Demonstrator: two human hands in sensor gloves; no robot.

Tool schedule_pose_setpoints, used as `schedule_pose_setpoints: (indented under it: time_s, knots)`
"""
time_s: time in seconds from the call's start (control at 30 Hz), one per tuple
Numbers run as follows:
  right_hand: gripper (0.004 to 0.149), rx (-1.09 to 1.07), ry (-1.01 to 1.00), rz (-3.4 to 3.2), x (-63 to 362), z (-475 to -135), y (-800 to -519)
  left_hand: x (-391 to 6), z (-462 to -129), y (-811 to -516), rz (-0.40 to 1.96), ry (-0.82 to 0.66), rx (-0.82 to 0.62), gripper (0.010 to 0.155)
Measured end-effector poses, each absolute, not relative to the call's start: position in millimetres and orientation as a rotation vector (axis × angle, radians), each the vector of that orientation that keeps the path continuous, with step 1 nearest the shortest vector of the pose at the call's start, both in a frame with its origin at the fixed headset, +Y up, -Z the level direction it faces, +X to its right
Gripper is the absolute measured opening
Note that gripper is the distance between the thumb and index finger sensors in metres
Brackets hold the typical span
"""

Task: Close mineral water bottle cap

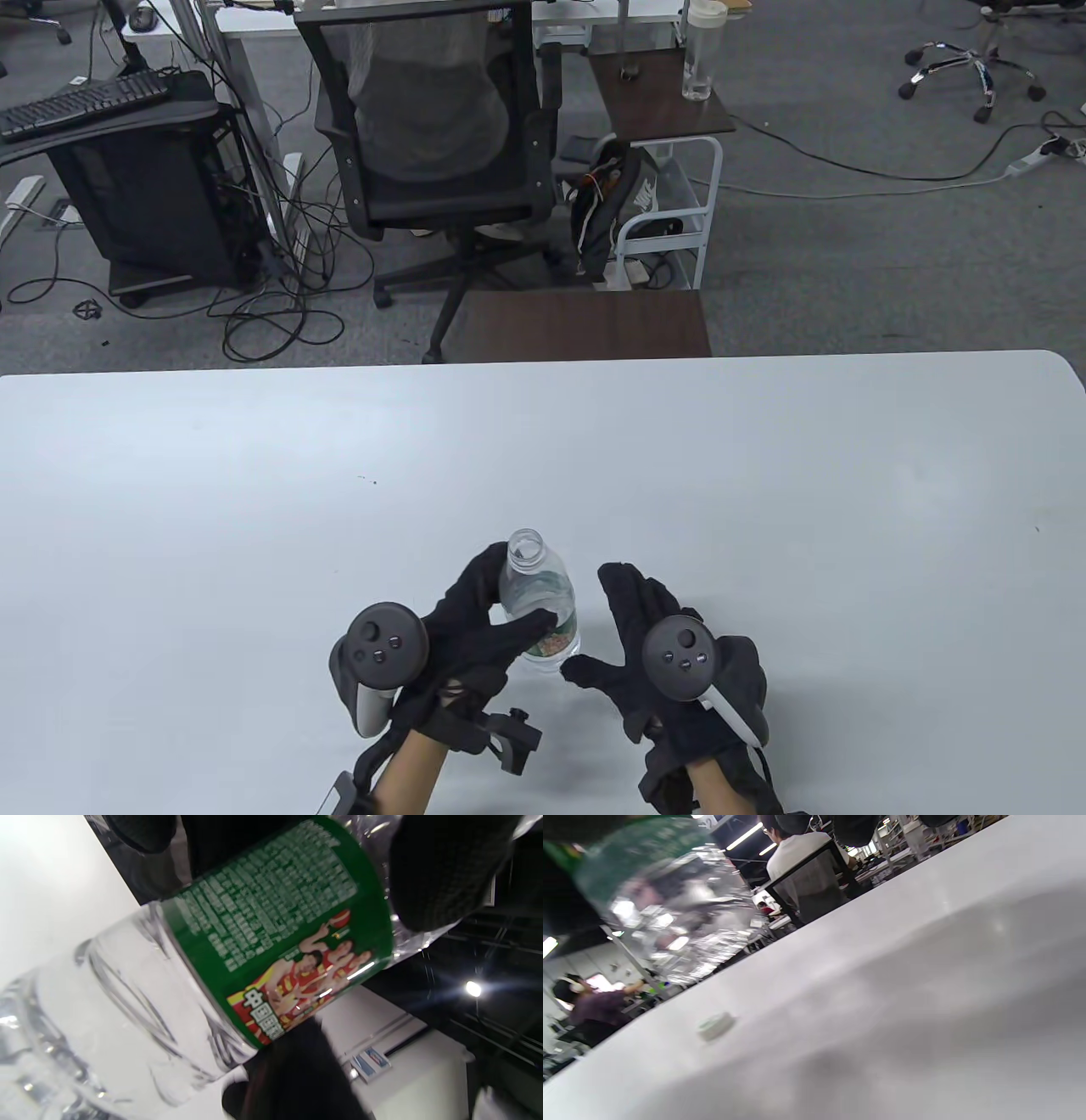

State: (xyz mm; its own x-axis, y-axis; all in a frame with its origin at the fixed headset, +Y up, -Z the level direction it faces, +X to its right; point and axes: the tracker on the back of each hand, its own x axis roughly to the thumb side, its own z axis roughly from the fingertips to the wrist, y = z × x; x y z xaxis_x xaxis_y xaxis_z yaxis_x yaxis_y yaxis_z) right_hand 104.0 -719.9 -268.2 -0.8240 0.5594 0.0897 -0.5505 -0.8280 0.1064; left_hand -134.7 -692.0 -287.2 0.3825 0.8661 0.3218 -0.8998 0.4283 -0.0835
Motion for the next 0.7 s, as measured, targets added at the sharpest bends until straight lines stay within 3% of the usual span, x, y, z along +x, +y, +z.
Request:
schedule_pose_setpoints:
  time_s: [0.2, 0.4, 0.53, 0.7]
  knots:
    - [0.11, 0.18, 0.017, 2.418, 101.9, -260.3, -711.8, -110.6, -279.7, -696.9, 1.089, -0.385, 0.062, 0.082]
    - [0.098, 0.095, -0.172, 2.428, 111.6, -256.6, -707.3, -117.3, -287.4, -689.4, 0.957, -0.515, -0.062, 0.092]
    - [0.097, 0.074, -0.155, 2.378, 122.5, -260.1, -710.0, -145.9, -293.4, -685.5, 0.675, -0.405, 0.016, 0.089]
    - [0.097, 0.048, -0.154, 2.351, 127.0, -261.9, -712.1, -176.7, -309.2, -697.7, 0.265, -0.179, 0.099, 0.072]
